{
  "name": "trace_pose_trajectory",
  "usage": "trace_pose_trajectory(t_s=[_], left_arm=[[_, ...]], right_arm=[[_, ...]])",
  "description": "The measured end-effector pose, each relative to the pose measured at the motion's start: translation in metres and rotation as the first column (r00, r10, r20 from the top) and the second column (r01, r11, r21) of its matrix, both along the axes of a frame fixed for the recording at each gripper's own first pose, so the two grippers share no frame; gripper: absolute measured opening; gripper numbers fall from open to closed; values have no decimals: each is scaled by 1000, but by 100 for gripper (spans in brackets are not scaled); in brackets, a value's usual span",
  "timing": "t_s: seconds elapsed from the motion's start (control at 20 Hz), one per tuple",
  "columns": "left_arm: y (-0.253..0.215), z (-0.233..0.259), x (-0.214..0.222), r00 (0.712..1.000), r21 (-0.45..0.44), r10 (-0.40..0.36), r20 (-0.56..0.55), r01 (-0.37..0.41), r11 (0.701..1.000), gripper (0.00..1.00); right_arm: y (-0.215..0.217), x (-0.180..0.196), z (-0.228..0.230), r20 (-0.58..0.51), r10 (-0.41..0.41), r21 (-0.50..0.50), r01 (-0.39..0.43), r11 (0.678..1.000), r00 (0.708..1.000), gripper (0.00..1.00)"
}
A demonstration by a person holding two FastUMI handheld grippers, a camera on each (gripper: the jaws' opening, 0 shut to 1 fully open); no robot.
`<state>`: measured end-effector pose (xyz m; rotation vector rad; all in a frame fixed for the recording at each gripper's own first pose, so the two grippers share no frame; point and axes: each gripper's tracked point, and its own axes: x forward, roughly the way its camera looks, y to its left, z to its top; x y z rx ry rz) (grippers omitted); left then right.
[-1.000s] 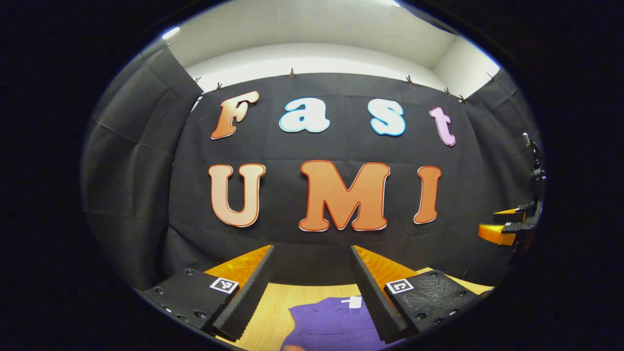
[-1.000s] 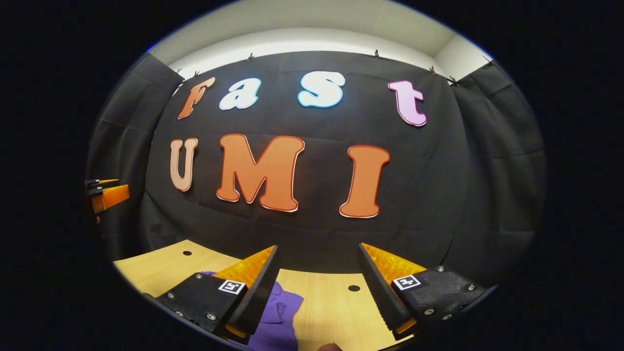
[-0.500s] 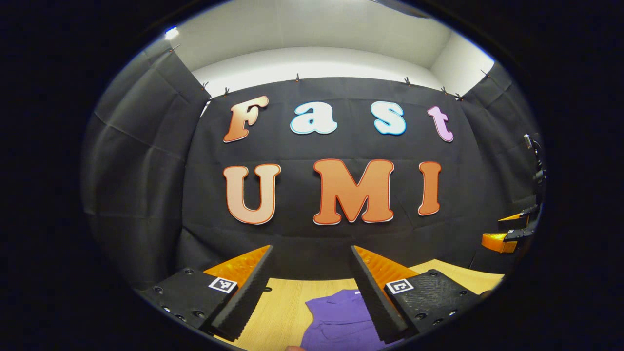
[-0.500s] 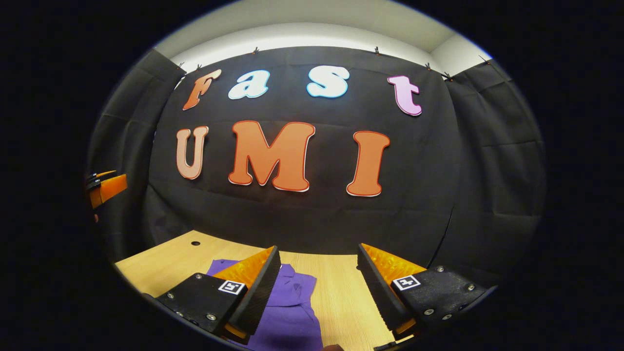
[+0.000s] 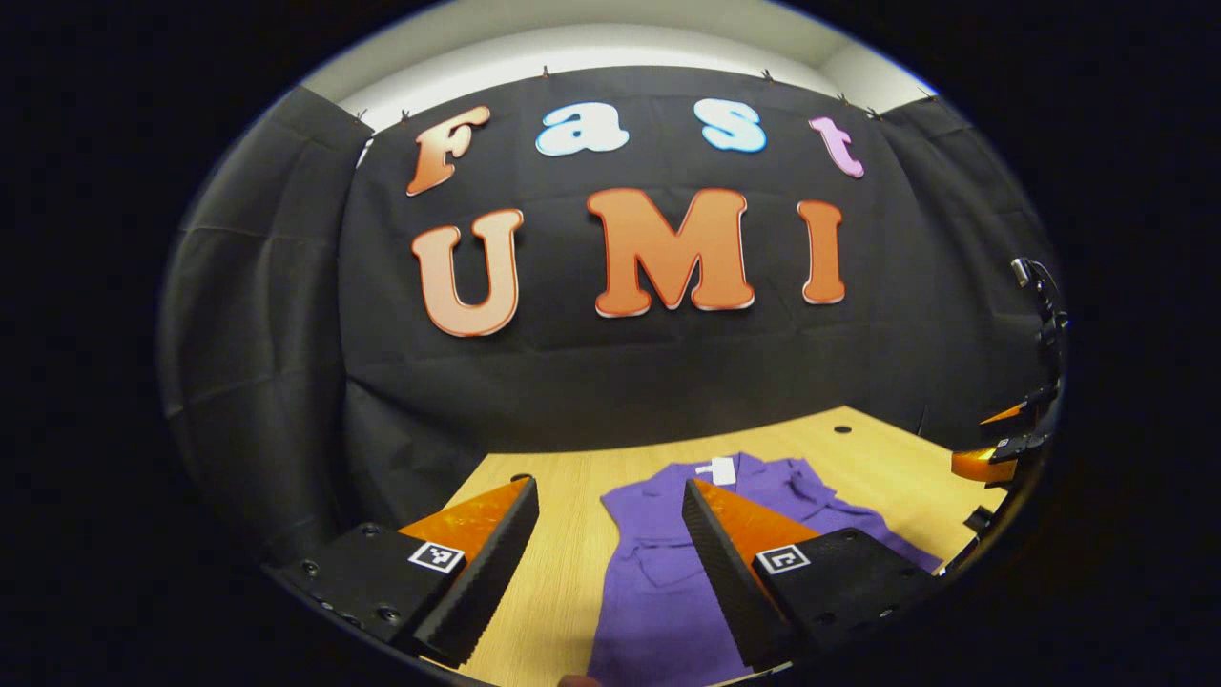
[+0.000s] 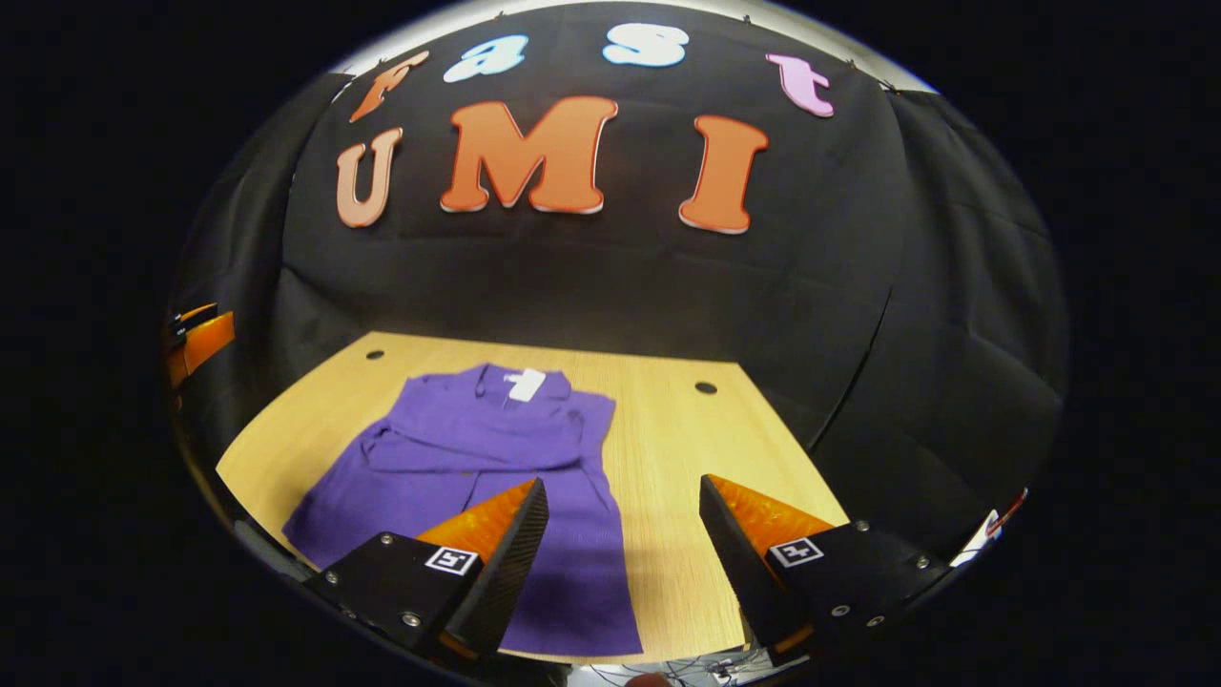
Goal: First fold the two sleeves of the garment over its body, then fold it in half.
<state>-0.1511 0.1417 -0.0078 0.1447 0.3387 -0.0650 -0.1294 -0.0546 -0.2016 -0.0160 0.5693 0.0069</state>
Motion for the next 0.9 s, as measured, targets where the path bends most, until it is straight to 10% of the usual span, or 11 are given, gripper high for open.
trace_pose_trajectory(t_s=[0.4,0.9], left_arm=[[11,-114,-31,947,7,11,-321,-10,1000,95],[29,-234,-106,674,-36,84,-734,-162,986,95]], right_arm=[[3,-40,-92,-287,-21,84,47,995,958,95],[11,-82,-155,-507,28,104,29,994,861,95]])
